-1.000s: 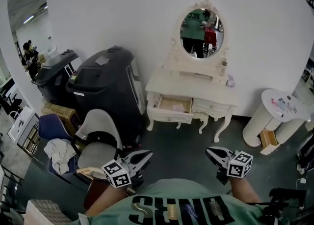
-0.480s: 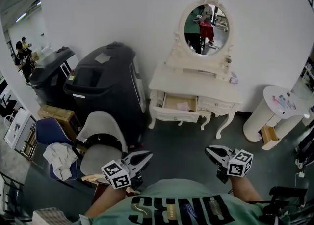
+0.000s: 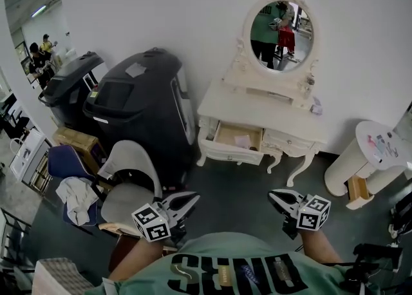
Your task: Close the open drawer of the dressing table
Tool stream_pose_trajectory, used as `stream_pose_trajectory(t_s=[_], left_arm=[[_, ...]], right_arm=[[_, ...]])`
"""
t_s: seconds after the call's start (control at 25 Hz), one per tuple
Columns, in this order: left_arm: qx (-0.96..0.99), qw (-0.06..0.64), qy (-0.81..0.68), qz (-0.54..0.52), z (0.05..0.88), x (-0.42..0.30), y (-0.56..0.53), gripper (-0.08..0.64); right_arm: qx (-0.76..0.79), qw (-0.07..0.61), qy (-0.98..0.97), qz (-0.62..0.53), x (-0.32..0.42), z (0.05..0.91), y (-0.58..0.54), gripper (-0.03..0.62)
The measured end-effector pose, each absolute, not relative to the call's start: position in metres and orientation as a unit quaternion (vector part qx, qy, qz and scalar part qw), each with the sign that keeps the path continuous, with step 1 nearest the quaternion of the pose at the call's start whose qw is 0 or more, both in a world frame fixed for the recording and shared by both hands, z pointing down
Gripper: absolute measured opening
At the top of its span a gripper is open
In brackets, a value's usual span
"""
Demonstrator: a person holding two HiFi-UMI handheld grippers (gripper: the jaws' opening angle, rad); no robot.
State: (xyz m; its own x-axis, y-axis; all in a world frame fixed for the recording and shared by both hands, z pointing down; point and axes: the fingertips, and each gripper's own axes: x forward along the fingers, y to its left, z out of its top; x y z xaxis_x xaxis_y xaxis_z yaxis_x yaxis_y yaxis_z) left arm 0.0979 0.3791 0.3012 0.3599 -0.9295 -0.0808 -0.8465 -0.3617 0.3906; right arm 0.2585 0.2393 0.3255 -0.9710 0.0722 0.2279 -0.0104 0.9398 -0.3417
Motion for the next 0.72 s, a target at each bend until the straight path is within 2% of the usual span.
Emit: stream_pose_trajectory(t_s=[0.44,0.72], left_arm=[[0.745,0.125,-0.636,-0.16,0.287,0.131,0.296,0.008],[0.709,0.125,-0.677,-0.153,0.291,0.096,0.308,0.008]], right_arm=[[-0.124,0.118,-0.973,0.153,0.251,0.32,0.115,0.012],[-0.165,0.115,-0.966,0.161,0.205,0.331,0.108,0.012]])
